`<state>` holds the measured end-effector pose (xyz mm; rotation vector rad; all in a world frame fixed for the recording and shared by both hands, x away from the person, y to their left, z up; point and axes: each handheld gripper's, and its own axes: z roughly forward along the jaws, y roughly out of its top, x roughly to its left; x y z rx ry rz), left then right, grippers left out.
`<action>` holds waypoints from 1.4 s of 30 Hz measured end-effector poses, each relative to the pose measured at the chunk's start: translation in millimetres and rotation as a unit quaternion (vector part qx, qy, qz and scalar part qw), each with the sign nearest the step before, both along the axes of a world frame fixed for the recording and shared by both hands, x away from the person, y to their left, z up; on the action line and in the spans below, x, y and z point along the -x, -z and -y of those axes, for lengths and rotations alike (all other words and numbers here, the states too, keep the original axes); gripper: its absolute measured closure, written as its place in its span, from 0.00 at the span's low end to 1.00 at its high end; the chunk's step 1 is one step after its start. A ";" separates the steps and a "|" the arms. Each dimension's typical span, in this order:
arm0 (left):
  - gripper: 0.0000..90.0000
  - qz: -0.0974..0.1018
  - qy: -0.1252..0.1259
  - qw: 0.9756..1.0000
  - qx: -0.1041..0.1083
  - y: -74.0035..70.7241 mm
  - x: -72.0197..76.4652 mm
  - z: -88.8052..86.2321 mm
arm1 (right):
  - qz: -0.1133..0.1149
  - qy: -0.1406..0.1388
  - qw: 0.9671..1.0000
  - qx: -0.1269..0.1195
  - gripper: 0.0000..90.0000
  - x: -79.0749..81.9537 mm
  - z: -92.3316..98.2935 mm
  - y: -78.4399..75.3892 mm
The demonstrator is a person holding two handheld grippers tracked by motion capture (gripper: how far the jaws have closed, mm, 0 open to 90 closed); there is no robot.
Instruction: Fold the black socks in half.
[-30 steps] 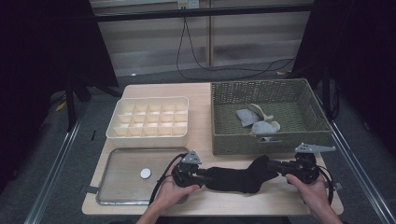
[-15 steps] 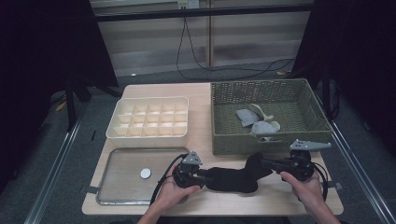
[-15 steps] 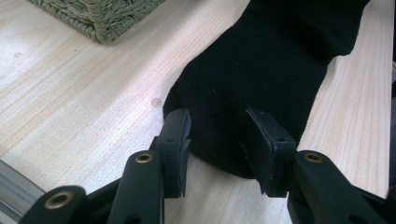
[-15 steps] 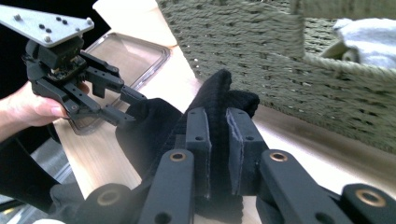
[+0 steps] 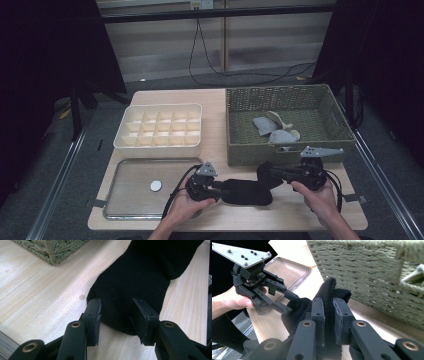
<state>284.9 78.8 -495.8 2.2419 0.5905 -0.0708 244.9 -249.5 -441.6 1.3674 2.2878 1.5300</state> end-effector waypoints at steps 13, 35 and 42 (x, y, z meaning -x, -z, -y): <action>0.65 -0.002 0.006 1.000 0.004 -0.1 2.4 2.7 | 0.003 -0.017 1.000 0.004 0.89 -8.0 -14.9 -3.7; 0.64 -0.008 0.007 1.000 0.009 -1.3 4.6 6.0 | -0.018 -0.050 0.998 0.036 0.87 -10.5 -47.4 21.0; 0.61 -0.007 0.009 1.000 0.010 -1.0 5.4 7.9 | -0.028 -0.054 0.997 0.043 0.85 -11.6 -53.4 28.2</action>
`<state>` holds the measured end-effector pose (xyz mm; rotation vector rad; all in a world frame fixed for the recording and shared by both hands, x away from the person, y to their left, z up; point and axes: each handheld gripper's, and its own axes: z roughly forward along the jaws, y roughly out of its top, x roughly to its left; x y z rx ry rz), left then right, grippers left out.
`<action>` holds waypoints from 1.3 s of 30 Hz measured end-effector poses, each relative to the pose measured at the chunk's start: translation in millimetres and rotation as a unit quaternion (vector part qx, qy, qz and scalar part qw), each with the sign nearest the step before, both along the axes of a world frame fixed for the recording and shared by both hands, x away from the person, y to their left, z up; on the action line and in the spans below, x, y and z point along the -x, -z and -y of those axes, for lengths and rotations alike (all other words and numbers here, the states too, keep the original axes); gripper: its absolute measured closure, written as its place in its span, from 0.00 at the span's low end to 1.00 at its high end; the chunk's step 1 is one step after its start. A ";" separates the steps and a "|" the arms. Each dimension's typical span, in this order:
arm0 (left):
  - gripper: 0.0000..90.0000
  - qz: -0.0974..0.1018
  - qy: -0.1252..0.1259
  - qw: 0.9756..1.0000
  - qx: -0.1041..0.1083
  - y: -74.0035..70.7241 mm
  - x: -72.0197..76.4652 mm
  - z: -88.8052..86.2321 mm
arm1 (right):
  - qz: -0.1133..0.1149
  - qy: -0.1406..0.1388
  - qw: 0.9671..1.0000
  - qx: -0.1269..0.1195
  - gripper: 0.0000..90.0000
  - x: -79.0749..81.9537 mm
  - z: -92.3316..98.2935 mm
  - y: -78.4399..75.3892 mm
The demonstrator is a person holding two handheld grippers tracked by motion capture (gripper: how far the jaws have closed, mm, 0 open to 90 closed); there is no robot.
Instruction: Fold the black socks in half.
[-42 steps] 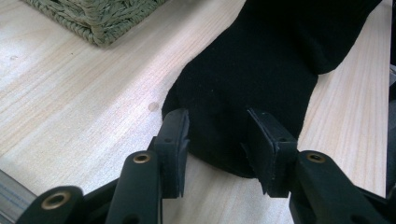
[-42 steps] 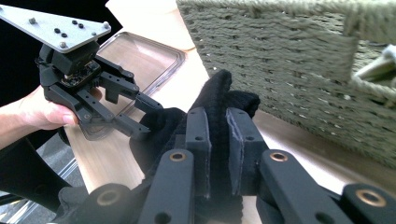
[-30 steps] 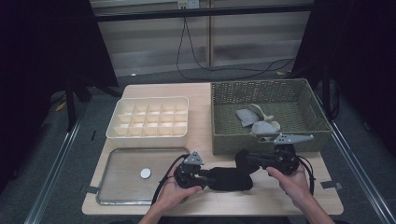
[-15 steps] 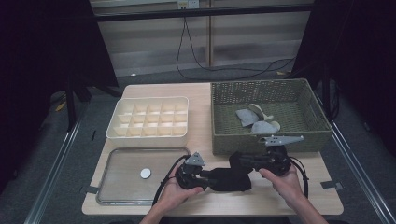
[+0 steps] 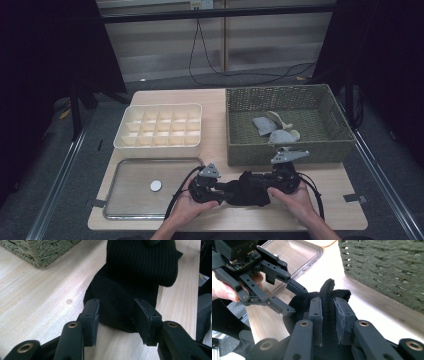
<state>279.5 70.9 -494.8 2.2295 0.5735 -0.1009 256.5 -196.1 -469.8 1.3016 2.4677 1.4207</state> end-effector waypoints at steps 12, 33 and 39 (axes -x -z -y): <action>0.58 -0.004 0.000 1.000 -0.004 0.4 0.0 1.7 | -0.005 -0.010 1.000 0.014 0.77 -1.4 -12.8 7.0; 0.56 -0.004 -0.003 1.000 -0.006 -0.6 -0.7 -2.5 | 0.017 -0.022 1.000 -0.013 0.69 7.1 -17.2 -7.9; 0.55 -0.006 -0.005 1.000 -0.008 -0.8 -0.8 -3.9 | 0.021 -0.023 0.999 -0.025 0.64 9.7 -14.7 -12.8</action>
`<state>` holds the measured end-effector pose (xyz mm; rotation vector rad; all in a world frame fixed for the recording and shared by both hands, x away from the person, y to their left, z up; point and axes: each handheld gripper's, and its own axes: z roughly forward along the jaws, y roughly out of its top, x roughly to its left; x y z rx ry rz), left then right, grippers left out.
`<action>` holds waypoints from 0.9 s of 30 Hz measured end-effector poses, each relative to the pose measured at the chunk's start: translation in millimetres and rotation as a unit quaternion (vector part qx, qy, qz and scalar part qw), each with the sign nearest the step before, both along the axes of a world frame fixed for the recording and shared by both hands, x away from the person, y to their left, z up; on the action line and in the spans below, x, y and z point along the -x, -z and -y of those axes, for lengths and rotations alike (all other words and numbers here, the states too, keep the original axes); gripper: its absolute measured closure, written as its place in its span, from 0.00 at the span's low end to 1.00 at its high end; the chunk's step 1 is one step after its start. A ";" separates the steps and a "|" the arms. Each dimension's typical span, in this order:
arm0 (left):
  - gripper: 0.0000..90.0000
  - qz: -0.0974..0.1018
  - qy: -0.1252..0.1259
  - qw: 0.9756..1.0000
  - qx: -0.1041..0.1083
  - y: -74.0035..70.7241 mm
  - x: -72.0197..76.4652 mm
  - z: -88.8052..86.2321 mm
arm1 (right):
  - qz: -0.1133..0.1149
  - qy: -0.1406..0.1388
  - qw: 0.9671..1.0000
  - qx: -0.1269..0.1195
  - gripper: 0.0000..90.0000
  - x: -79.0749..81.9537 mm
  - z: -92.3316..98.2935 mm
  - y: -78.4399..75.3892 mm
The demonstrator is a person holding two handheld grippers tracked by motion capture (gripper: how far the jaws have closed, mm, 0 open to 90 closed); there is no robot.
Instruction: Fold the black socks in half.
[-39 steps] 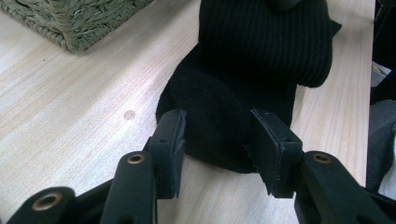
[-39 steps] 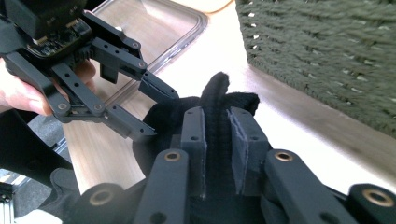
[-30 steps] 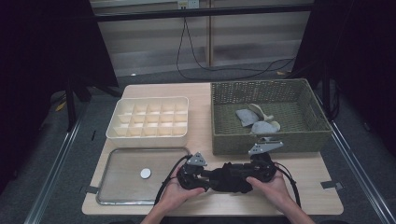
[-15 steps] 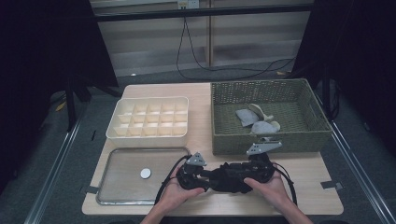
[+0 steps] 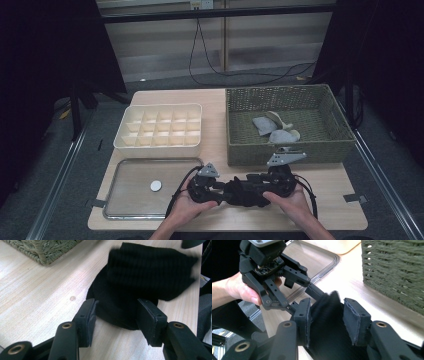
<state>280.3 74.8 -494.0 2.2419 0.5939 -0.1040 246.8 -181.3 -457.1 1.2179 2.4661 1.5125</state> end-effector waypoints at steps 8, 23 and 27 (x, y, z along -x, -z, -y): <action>0.54 0.000 -0.006 1.000 0.003 -1.5 -0.2 -7.0 | -0.007 -0.012 1.000 0.011 0.71 0.3 -4.3 6.0; 0.64 0.018 -0.015 0.999 0.029 -18.8 2.2 -32.6 | -0.014 -0.022 0.999 0.032 0.73 -6.6 -14.8 15.3; 0.72 0.013 0.008 1.000 0.023 -13.8 5.1 -25.4 | -0.014 -0.034 0.999 0.033 0.73 -6.4 -20.3 15.9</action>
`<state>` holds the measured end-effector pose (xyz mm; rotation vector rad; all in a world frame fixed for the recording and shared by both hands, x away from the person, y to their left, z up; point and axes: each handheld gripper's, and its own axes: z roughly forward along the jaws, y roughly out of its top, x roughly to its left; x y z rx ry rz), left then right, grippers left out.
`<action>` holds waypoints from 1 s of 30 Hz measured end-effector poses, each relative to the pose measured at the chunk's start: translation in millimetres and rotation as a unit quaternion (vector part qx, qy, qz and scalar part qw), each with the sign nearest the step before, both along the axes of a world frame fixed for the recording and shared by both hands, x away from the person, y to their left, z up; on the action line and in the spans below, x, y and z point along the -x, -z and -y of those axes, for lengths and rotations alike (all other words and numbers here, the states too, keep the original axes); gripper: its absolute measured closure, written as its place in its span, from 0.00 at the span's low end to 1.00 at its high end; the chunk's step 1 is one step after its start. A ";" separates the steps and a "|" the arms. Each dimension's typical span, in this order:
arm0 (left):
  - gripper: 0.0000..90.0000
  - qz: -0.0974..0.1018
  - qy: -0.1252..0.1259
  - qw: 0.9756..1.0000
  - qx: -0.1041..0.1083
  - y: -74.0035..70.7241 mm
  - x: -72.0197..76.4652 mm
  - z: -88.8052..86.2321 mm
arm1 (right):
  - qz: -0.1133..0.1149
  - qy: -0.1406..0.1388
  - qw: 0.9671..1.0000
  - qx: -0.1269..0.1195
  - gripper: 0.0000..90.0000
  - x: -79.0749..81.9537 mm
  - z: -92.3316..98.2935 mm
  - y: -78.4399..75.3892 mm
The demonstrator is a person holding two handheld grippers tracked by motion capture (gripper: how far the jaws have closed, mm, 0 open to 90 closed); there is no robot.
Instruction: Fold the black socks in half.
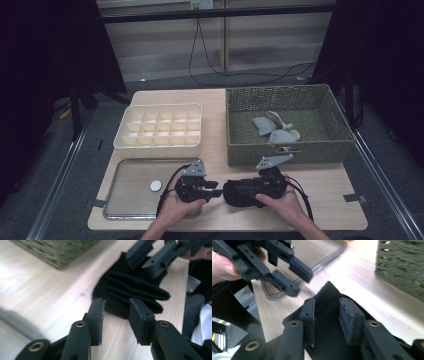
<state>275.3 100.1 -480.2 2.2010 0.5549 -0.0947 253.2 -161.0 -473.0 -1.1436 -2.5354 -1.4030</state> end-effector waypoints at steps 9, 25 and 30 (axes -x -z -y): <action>0.77 -0.010 0.016 1.000 -0.020 10.8 -2.9 14.1 | -0.006 -0.022 0.999 0.037 0.72 -0.5 -21.3 11.7; 0.75 -0.008 -0.002 1.000 0.000 1.0 -3.0 1.9 | -0.010 -0.009 0.999 0.036 0.78 -1.3 -12.8 16.8; 0.75 0.001 0.000 1.000 0.010 -6.6 -4.0 5.0 | -0.005 0.008 1.000 0.027 0.77 4.2 2.6 8.5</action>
